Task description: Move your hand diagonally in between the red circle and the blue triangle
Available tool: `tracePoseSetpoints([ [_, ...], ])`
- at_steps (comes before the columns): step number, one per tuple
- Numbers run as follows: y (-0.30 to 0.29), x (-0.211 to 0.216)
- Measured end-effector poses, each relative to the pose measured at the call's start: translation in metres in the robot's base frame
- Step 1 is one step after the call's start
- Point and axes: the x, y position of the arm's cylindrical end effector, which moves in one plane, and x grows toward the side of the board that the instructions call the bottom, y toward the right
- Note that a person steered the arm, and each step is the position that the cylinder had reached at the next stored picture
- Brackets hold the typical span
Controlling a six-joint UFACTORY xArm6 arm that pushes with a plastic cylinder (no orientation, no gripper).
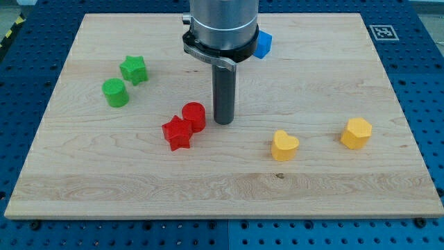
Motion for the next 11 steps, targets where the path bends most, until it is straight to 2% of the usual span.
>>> tracePoseSetpoints([
  [1, -0.030, 0.000],
  [3, -0.022, -0.009],
  [5, -0.014, -0.056],
  [11, -0.042, -0.064],
])
